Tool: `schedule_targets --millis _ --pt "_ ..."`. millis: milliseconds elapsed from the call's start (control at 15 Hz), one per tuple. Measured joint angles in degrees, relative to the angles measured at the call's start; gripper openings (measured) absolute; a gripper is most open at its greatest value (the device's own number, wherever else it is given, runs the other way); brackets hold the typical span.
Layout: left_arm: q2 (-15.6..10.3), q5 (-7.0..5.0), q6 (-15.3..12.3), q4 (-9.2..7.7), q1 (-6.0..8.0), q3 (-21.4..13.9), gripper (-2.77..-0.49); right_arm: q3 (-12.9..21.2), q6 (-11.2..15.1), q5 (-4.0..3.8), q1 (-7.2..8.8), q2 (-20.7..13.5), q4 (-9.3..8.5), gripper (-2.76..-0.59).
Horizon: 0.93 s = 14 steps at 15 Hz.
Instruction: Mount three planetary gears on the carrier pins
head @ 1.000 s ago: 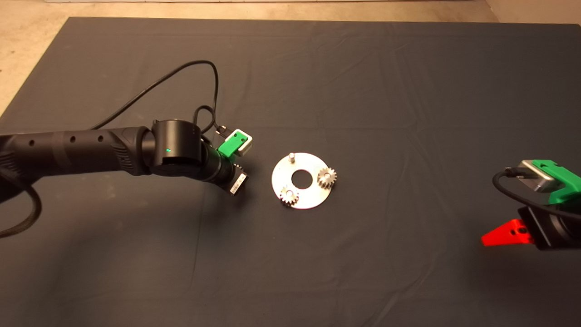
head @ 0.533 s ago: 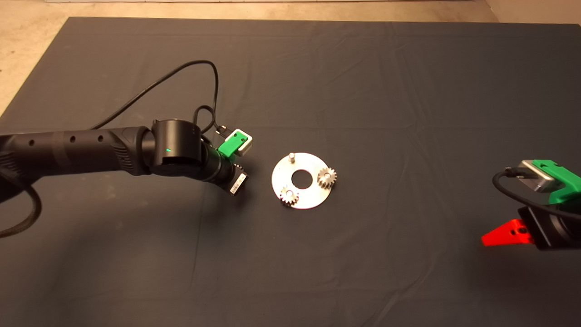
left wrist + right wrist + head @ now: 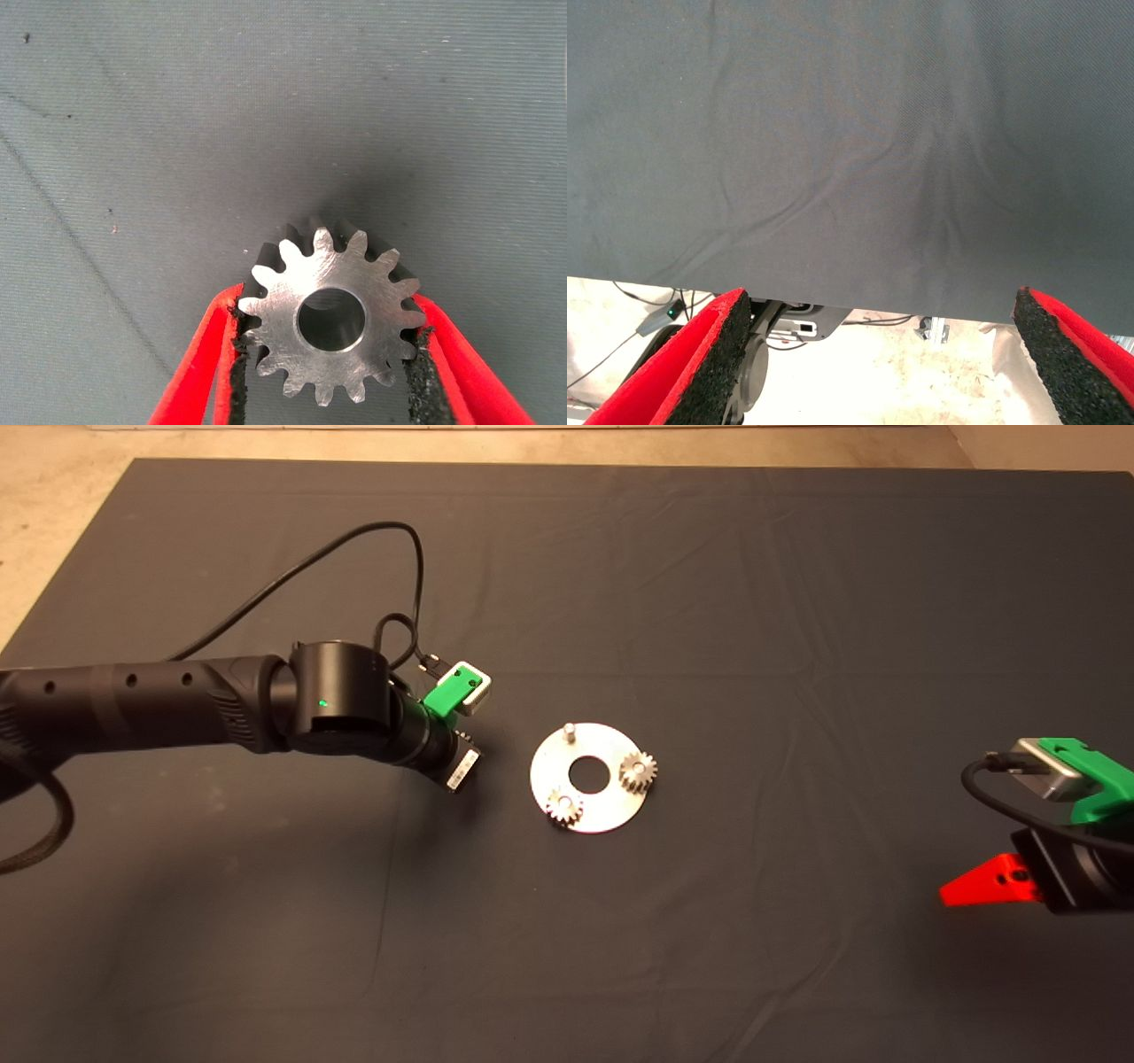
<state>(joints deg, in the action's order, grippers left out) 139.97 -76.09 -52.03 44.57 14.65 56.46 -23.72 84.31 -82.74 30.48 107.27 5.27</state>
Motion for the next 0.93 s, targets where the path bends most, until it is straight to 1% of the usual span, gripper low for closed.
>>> schedule_targets --millis 133,267,333,400,467,600,733,800,867,933 --pt "0.00 -0.30 -0.17 -0.02 0.61 -1.81 -2.34 0.00 -0.01 0.02 0.00 0.01 0.00 -1.15" --pt "0.41 -0.41 -1.35 -0.04 1.84 -4.42 -2.38 0.00 -0.02 0.02 0.00 -0.02 0.00 -1.15" --pt "1.25 -0.45 -1.57 -0.02 2.51 -5.22 -2.38 0.00 -0.01 0.02 -0.01 0.01 0.00 -1.15" --pt "2.13 -0.50 -1.72 -0.02 3.05 -5.81 -2.43 0.00 -0.01 0.02 -0.01 0.01 0.00 -1.15" --pt "3.28 -0.75 -1.74 -0.04 3.37 -6.08 -2.44 0.00 -0.02 0.02 -0.01 0.01 -0.01 -1.15" --pt "6.00 -1.45 -2.01 -0.06 3.78 -6.11 -2.44 0.00 -0.02 0.05 -0.01 0.01 -0.01 -1.15" --pt "8.33 -1.44 -2.40 -0.20 3.91 -6.08 -2.44 0.00 -0.01 0.02 0.02 -0.02 -0.01 -1.15" --pt "8.90 -1.35 -2.44 -0.22 3.95 -5.74 -2.44 0.00 -0.02 0.05 -0.01 0.01 -0.04 -1.15" --pt "9.28 -1.35 -2.43 -0.28 3.95 -4.48 -2.44 0.00 -0.01 0.00 -0.01 -0.01 -0.04 -1.15" --pt "9.95 -1.49 -2.24 -0.25 3.95 -2.46 -2.44 0.00 -0.02 0.00 -0.01 -0.02 -0.14 -1.15"
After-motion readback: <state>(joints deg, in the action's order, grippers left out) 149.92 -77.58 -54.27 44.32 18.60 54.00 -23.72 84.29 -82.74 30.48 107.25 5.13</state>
